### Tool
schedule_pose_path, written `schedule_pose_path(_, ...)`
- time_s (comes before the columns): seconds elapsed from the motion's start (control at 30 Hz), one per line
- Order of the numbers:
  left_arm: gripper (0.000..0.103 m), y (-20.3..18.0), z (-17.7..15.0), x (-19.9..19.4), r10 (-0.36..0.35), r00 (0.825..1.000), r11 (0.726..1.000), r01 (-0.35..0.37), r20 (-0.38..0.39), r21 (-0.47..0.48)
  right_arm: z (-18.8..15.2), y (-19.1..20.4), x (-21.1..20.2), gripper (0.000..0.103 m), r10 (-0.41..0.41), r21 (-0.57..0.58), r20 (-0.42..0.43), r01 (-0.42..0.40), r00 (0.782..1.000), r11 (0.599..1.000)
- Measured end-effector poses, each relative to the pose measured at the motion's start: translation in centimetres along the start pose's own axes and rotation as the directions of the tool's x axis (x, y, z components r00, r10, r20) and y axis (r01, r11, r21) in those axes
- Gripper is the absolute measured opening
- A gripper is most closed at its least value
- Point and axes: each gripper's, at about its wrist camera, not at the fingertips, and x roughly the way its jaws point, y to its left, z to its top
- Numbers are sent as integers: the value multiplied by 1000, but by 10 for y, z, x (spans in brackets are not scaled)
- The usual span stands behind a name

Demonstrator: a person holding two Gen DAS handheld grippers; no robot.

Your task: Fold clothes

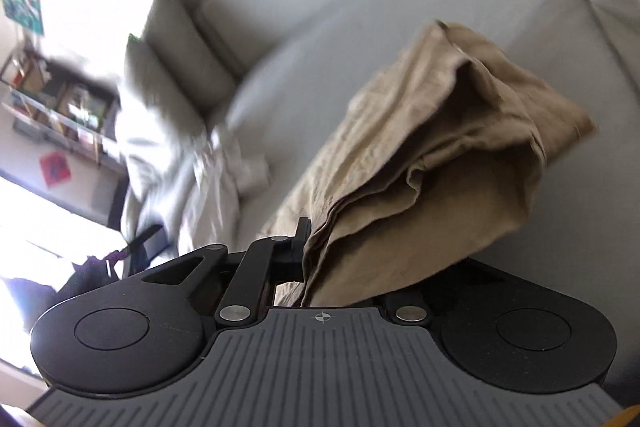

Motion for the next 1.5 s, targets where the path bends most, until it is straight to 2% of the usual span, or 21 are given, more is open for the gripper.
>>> schedule_pose_path(0.1, 80, -11, 7, 36, -65, 990, 994, 76, -123, 83, -5, -49, -15, 22, -74, 124, -34, 78, 997, 989)
schedule_pose_path(0.13, 80, -16, 4, 51, -70, 983, 991, 89, -171, 102, -8, -62, -16, 28, -67, 169, -26, 71, 997, 983)
schedule_pose_path(0.23, 80, -28, -4, 84, -67, 960, 978, 117, -273, 171, -22, -85, -20, 32, -15, 248, 28, 8, 999, 969)
schedule_pose_path(0.37, 77, -23, -12, 107, -178, 912, 968, 229, -370, 100, -32, -95, -28, 41, 29, 280, 97, -55, 995, 958)
schedule_pose_path(0.47, 61, -32, -21, 98, -136, 928, 964, 205, -346, 171, -32, -101, -28, 49, 45, 330, 134, -87, 990, 940)
schedule_pose_path(0.5, 52, -36, -24, 91, -130, 936, 961, 200, -328, 189, -33, -105, -32, 49, 39, 347, 154, -91, 987, 933)
schedule_pose_path(0.53, 42, -39, -26, 84, -122, 944, 959, 191, -307, 207, -35, -102, -35, 42, 10, 331, 176, -69, 984, 941)
schedule_pose_path(0.57, 39, -42, -29, 76, -110, 953, 958, 177, -283, 225, -36, -100, -39, 26, -19, 315, 197, -45, 980, 948)
schedule_pose_path(0.63, 30, -48, -34, 60, -87, 968, 956, 147, -234, 253, -35, -81, -45, 19, -91, 213, 231, 41, 969, 976)
schedule_pose_path(0.7, 28, -52, -40, 44, -64, 977, 968, 111, -202, 227, -26, -53, -53, 16, -141, 75, 276, 125, 951, 989)
schedule_pose_path(0.83, 29, -53, -57, 11, -42, 989, 998, 49, -141, 48, 3, 2, -60, 16, -157, -143, 365, 222, 918, 964)
schedule_pose_path(0.87, 30, -50, -63, 14, -35, 987, 999, 37, -157, 10, 12, 14, -58, 18, -155, -179, 376, 236, 914, 955)
schedule_pose_path(0.9, 34, -46, -70, 17, -27, 984, 999, 23, -177, -24, 22, 20, -49, 20, -166, -187, 360, 245, 918, 951)
schedule_pose_path(0.97, 42, -34, -80, 30, 14, 978, 998, -27, -208, -59, 39, 18, -28, 49, -207, -183, 291, 267, 934, 946)
schedule_pose_path(1.0, 51, -29, -79, 26, 21, 982, 997, -35, -187, -68, 42, 14, -18, 51, -245, -173, 269, 297, 932, 939)
schedule_pose_path(1.1, 57, -16, -75, 13, 52, 991, 996, -60, -125, -64, 41, -8, 0, 52, -349, -131, 200, 378, 915, 916)
schedule_pose_path(1.13, 59, -13, -72, 9, 63, 992, 996, -69, -106, -48, 37, -17, -6, 53, -335, -106, 197, 360, 921, 927)
schedule_pose_path(1.2, 61, -5, -63, 8, 62, 995, 997, -66, -84, -45, 31, -32, -22, 66, -285, -31, 212, 298, 935, 954)
schedule_pose_path(1.3, 62, -3, -53, 27, 34, 992, 997, -43, -121, -71, 28, -50, -40, 77, -221, 70, 223, 211, 949, 975)
schedule_pose_path(1.4, 62, -6, -46, 50, -3, 986, 996, -12, -167, -88, 32, -64, -40, 75, -153, 138, 173, 129, 973, 982)
schedule_pose_path(1.5, 62, -2, -49, 66, -97, 973, 986, 65, -207, -155, 34, -79, -28, 58, -36, 185, 76, 21, 996, 983)
